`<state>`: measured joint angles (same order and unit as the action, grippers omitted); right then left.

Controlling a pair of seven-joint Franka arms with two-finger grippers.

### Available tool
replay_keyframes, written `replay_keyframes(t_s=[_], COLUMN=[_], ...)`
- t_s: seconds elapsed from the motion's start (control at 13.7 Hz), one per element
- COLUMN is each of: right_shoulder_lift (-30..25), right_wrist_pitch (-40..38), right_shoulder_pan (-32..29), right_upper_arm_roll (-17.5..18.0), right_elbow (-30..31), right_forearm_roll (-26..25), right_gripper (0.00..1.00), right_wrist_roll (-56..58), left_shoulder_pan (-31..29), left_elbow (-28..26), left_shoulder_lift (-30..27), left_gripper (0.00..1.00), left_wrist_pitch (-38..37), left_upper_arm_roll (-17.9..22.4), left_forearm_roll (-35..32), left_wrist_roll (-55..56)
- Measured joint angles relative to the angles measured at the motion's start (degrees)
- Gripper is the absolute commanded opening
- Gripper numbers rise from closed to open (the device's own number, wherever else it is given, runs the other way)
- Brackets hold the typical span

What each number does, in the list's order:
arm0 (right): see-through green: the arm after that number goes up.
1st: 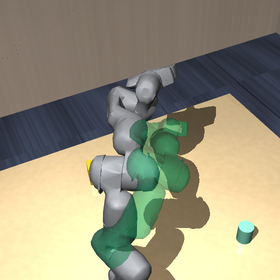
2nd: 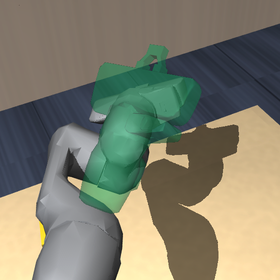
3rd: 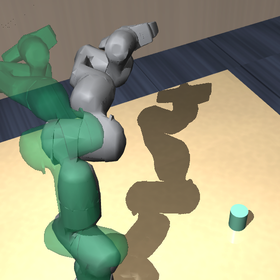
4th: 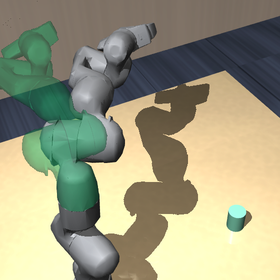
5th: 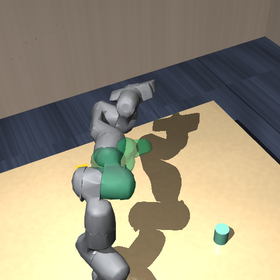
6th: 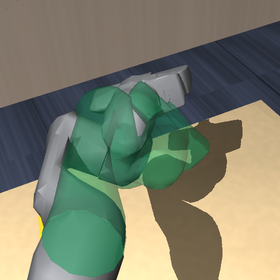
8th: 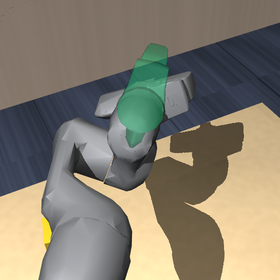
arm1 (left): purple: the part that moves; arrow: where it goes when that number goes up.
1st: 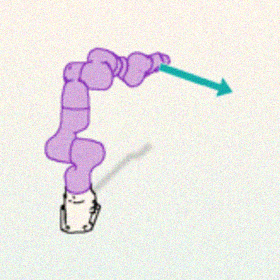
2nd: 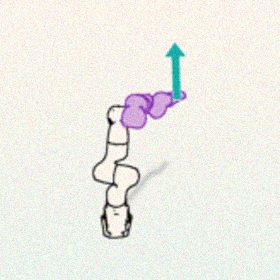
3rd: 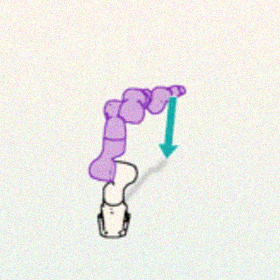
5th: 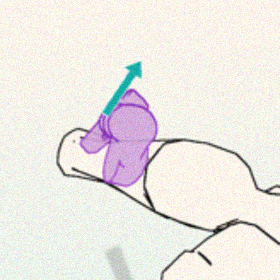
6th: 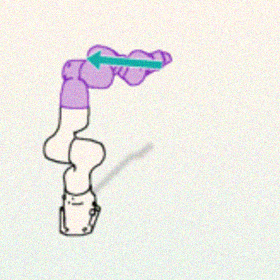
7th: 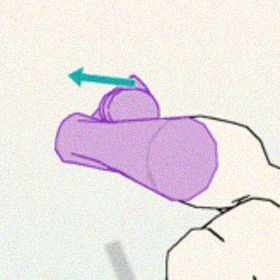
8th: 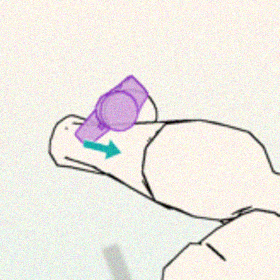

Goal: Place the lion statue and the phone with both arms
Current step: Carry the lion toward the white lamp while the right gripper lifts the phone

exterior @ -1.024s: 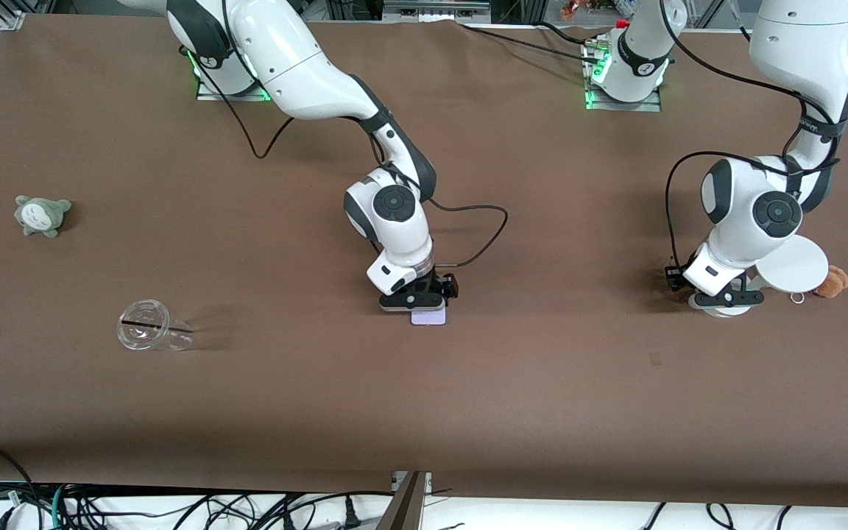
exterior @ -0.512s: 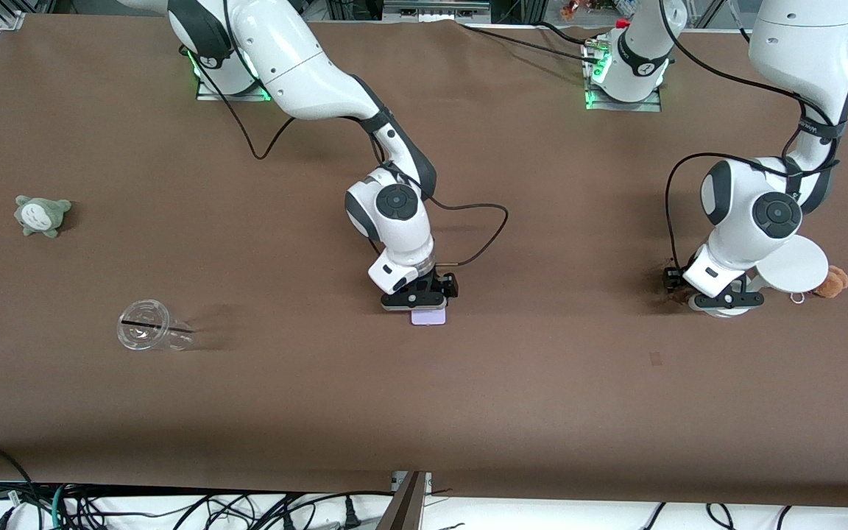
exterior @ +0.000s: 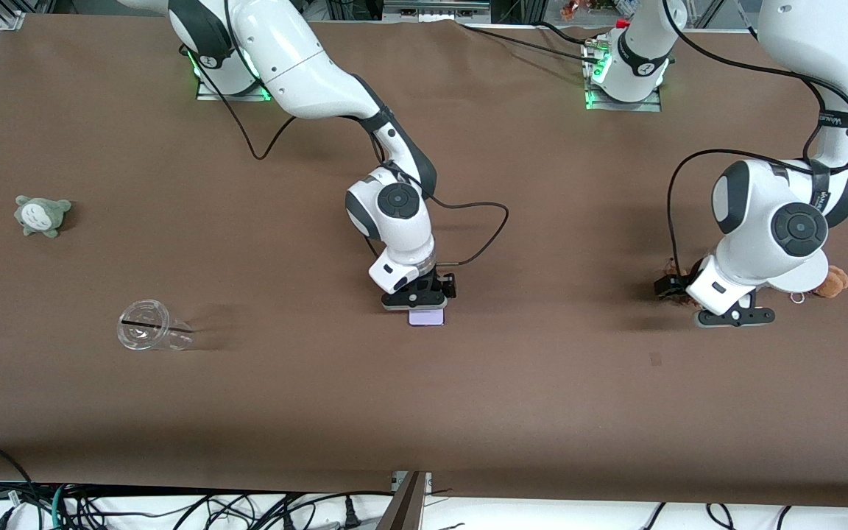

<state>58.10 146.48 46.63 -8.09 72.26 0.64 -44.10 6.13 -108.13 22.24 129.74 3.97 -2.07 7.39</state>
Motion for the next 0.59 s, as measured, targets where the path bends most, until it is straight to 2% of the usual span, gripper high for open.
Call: replay_keyframes(t_s=[0.29, 0.44, 0.59], right_shoulder_lift=[-3.57, -6.86, -10.42], right_wrist_pitch=[-8.91, -12.80, -13.76], right_shoulder_pan=[-4.14, -7.00, -10.56], right_upper_arm_roll=[-1.02, -1.11, -1.25], right_elbow=[-0.66, 0.30, 3.84], right_forearm_roll=[0.02, 0.40, 2.25], right_gripper=[0.65, 0.65, 0.65], right_wrist_roll=[6.18, 10.07, 16.15], left_shoulder_pan=[-0.29, -0.66, -1.04], left_elbow=[6.55, 11.92, 16.02], left_shoulder_lift=[-2.15, -5.42, -9.72], left_gripper=[1.00, 1.00, 1.00], left_wrist_pitch=[-4.98, -10.83, -17.51], left_upper_arm_roll=[-0.13, 0.55, 0.91], left_forearm_roll=[0.00, 0.00, 0.00], left_wrist_roll=[0.87, 0.86, 0.86])
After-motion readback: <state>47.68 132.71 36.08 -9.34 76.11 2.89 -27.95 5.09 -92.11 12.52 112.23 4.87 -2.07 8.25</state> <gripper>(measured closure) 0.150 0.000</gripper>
